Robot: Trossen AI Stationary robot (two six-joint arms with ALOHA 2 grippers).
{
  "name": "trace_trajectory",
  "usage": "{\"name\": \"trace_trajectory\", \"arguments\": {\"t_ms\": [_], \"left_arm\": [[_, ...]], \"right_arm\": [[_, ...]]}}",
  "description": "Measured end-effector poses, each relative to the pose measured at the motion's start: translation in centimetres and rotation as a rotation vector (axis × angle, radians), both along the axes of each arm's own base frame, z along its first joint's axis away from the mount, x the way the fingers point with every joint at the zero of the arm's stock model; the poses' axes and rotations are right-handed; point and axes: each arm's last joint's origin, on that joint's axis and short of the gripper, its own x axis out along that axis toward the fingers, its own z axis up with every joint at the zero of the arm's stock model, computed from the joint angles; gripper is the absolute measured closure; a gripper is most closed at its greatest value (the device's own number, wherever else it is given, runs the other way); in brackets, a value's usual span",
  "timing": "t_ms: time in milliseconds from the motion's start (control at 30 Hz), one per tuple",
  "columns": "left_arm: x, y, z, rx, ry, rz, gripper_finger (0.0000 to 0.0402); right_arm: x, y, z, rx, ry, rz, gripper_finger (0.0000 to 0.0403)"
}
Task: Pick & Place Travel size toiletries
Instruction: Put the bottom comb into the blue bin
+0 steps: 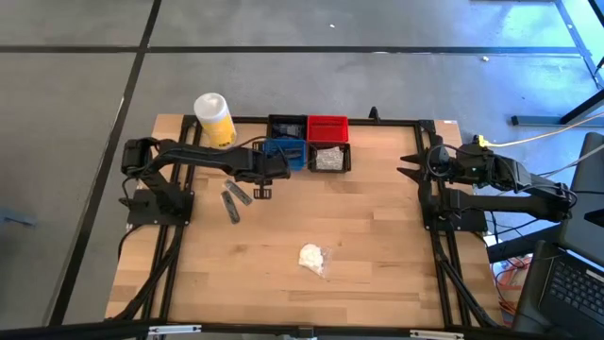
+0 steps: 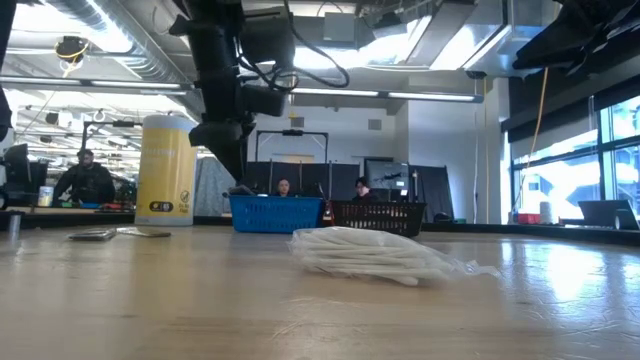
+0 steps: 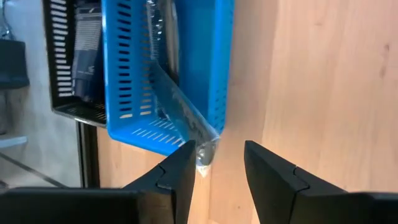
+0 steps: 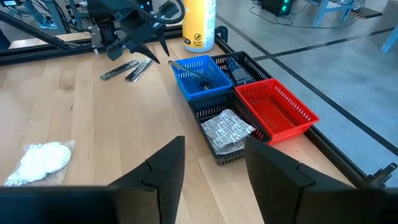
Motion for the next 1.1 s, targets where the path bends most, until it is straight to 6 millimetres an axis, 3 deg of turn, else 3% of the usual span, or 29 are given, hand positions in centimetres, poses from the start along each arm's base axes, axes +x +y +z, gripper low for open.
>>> {"name": "trace_trajectory", "arguments": {"t_ms": [200,400,667,1100], "left_arm": [[-0.1,0.7,0.0,-0.020,-0.016,0.039,0.0275],[0.5,0.9,-1.4,-0.041,0.010,0.039,0.0282],[0.7,1.3,-2.3,0.039,0.061,0.069,0.0288],[0.7,1.3,-2.3,0.023,0.050,0.082,0.0361]], "right_arm": [[0.0,0.0,0.0,0.000,0.001,0.000,0.0227],[0.0,0.0,0.0,0.000,0.001,0.000,0.0228],[0.0,0.0,0.0,0.000,0.000,0.000,0.0244],[0.0,0.0,0.0,0.000,0.001,0.000,0.0265]]}}
